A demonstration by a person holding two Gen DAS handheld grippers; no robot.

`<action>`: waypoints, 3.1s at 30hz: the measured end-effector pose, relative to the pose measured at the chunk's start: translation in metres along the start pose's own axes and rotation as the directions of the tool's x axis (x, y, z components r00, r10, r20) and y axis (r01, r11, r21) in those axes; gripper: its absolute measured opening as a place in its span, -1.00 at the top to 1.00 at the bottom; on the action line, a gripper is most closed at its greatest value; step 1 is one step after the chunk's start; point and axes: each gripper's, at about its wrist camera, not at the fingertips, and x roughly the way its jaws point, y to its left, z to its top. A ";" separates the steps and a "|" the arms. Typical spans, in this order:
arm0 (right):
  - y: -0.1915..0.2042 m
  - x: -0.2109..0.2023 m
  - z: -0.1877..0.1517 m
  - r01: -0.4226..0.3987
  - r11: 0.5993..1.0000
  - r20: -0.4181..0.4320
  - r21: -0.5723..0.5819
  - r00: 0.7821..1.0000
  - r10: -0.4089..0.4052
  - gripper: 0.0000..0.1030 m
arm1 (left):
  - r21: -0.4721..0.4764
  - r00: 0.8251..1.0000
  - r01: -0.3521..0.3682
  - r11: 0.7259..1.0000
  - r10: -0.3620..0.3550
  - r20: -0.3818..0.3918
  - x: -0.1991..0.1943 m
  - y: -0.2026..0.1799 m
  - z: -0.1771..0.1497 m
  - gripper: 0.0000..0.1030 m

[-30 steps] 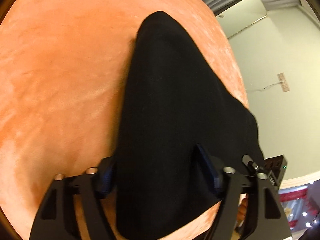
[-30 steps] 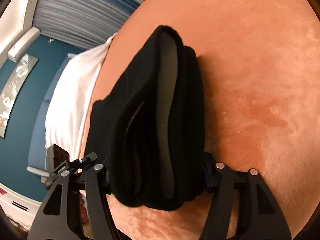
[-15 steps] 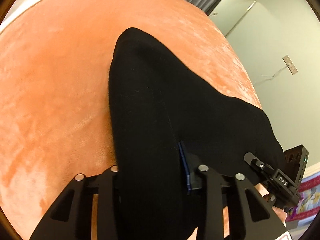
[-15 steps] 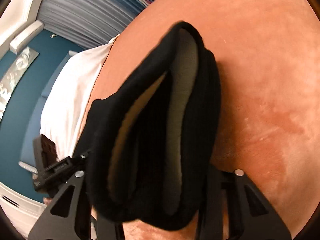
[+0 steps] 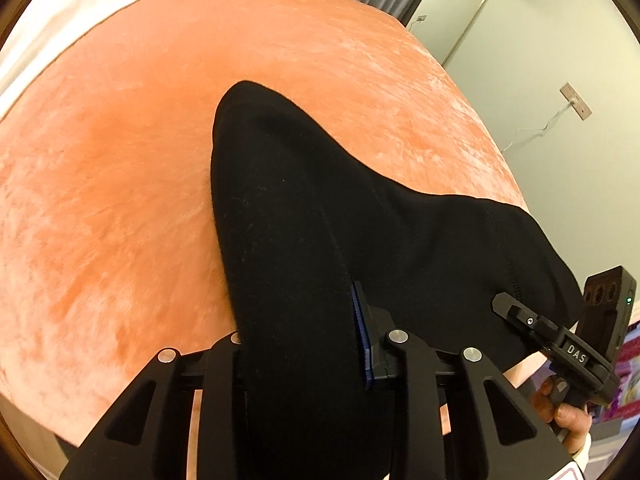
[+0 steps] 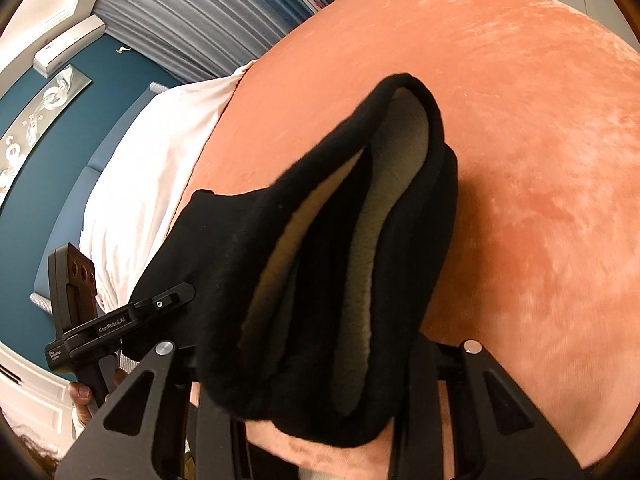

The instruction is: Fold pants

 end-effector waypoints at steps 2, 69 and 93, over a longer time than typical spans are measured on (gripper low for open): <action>0.012 -0.003 -0.004 0.004 1.000 0.003 -0.018 1.000 -0.004 0.41 | 0.011 1.000 -0.001 1.000 0.001 0.004 -0.006 -0.004 -0.003 0.53; 0.017 0.163 0.239 0.219 0.932 0.212 -0.290 0.964 -0.160 0.80 | 0.040 0.850 -0.464 0.885 0.433 0.299 0.110 0.005 0.249 0.06; -0.027 0.231 0.358 0.127 0.991 0.063 -0.036 0.990 -0.125 1.00 | 0.039 0.869 -0.484 0.874 0.475 0.137 0.233 0.031 0.356 -0.66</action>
